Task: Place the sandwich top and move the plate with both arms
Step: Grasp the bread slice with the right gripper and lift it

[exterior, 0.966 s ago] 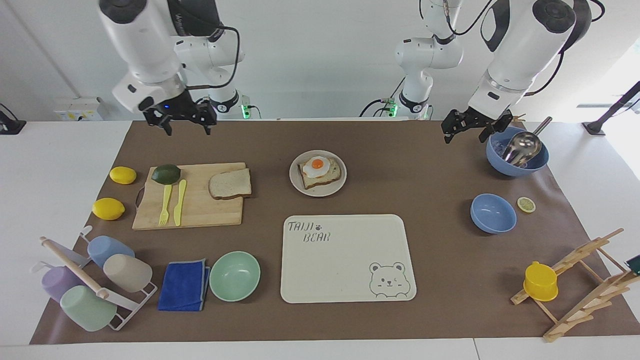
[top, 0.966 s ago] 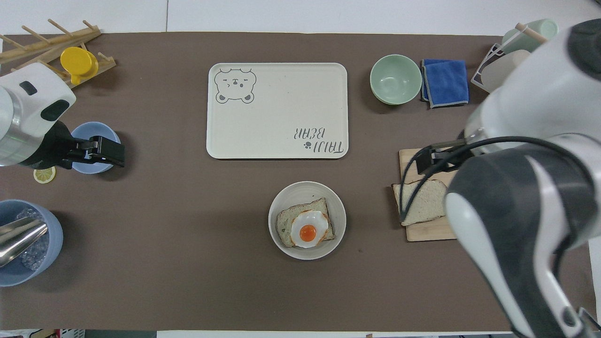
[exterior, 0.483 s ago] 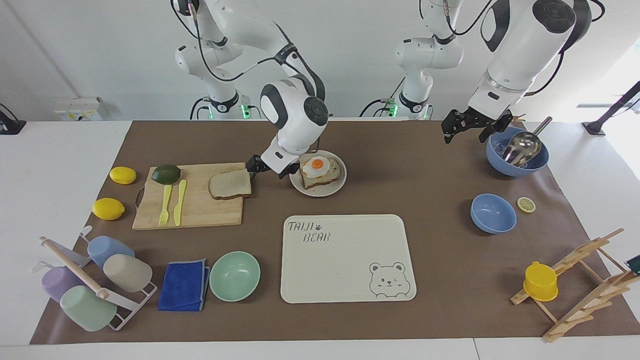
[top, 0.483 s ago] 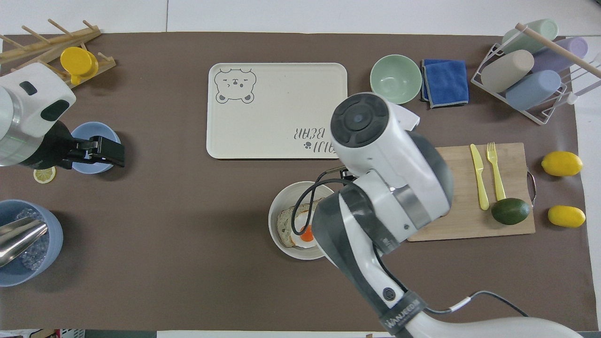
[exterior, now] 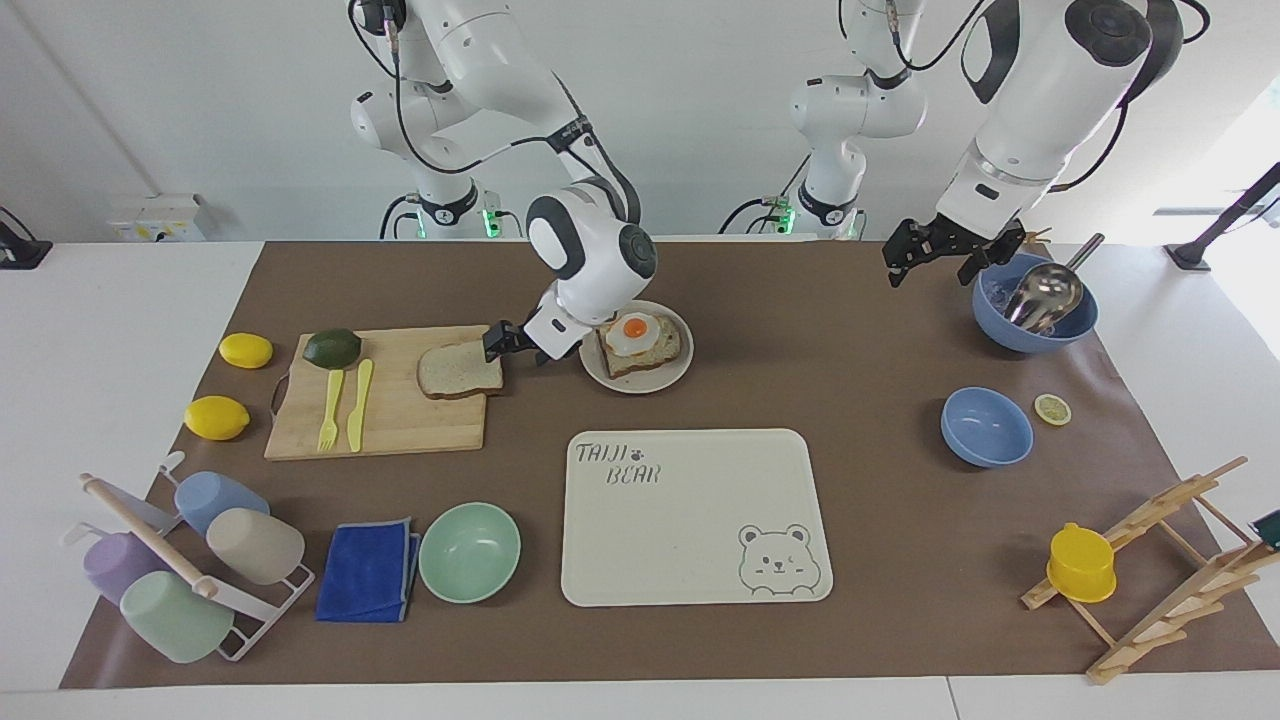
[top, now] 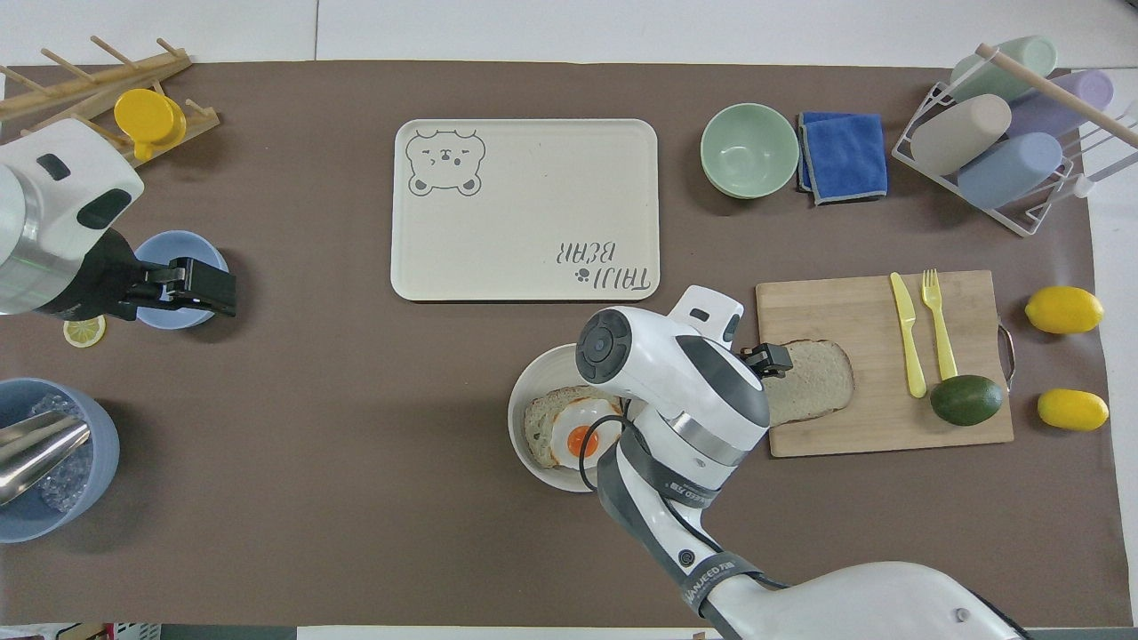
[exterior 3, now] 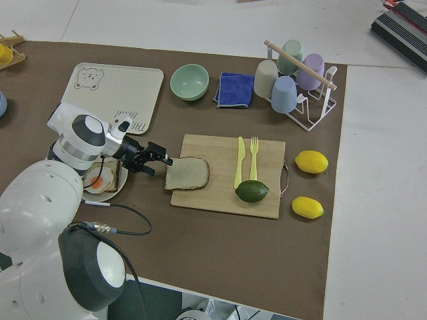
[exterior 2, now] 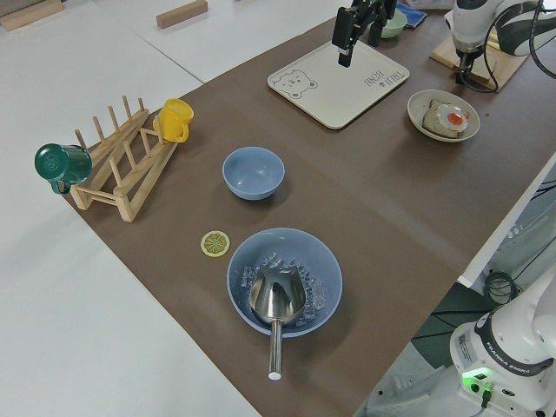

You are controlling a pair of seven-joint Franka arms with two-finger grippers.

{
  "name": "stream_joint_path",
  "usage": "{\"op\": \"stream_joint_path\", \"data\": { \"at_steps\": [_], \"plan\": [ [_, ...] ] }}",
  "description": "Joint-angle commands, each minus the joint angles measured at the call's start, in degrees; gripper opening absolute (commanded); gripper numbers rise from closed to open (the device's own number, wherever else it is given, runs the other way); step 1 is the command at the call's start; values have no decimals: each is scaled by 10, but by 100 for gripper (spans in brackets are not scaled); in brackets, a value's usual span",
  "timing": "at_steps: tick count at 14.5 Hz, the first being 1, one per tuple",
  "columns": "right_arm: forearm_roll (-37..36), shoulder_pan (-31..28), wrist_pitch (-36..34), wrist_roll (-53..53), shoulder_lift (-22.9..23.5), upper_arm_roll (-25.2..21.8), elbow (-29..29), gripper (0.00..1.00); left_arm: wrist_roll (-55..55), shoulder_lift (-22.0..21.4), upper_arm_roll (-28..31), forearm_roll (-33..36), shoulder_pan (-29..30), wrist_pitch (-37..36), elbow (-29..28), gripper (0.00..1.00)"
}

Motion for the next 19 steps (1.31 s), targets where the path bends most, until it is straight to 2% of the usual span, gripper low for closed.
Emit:
{"op": "stream_joint_path", "data": {
  "at_steps": [1, 4, 6, 8, 9, 10, 11, 14, 17, 18, 19],
  "plan": [
    [-18, -11, 18, 2, -28, 4, -45, 89, 3, -10, 2, 6, -2, 4, -8, 100],
    [-40, -10, 16, 0, -33, 4, -59, 75, 3, -10, 2, 5, -2, 4, -8, 100],
    [-41, -10, 22, 4, -36, 4, -72, 74, 3, -10, 2, 6, -2, 4, -8, 100],
    [-41, -10, 22, 5, -36, 4, -72, 62, 2, -10, 1, 5, -2, 4, -8, 100],
    [-41, -10, 23, 8, -36, 4, -72, 50, 2, -10, 1, 6, -2, 4, -8, 100],
    [-41, -8, 22, 9, -36, 4, -72, 28, 2, -10, 1, 5, -2, 4, -8, 100],
    [-41, -7, 22, 8, -36, 4, -67, 2, 2, -10, 1, 6, -2, 4, -8, 100],
    [-41, 11, -29, -8, -23, 4, 10, 0, 2, -10, 1, 5, -2, 4, -8, 100],
    [-13, 46, -149, -50, 26, 18, 191, 0, 2, -10, 1, 6, -2, 5, -8, 100],
    [13, 47, -178, -51, 45, 32, 247, 0, 1, -10, 2, 6, -1, 5, -9, 100],
    [30, 50, -184, -46, 56, 52, 278, 0, 1, -10, 2, 5, -1, 6, -9, 100]
  ]
}}
